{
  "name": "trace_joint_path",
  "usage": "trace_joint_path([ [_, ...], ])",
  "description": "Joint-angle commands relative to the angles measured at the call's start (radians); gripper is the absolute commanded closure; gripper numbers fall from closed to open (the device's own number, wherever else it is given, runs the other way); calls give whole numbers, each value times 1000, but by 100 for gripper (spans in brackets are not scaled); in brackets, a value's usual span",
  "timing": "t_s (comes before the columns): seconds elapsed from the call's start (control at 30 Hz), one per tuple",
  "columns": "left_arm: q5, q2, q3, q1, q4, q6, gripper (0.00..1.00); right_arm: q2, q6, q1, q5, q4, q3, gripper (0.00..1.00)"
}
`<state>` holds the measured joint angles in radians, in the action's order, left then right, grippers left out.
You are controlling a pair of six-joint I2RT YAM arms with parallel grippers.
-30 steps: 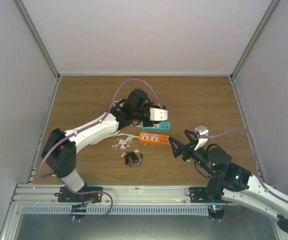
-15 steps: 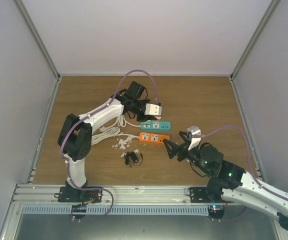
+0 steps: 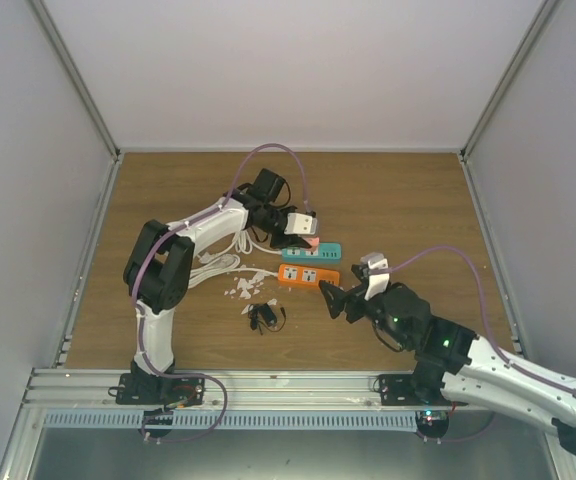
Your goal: Insert the plug
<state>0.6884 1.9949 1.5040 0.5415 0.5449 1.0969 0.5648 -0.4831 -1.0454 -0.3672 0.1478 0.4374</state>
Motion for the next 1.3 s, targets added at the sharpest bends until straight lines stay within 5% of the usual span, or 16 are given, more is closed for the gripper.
trace_joint_path([
  [0.0,53,-1,7,-7,-65,18,100,12,13,-11,-20,-49,-11,0],
  [1.27,98,107,35,-5,-112,-11,100,56,18,-11,-3,-54,-5,1],
])
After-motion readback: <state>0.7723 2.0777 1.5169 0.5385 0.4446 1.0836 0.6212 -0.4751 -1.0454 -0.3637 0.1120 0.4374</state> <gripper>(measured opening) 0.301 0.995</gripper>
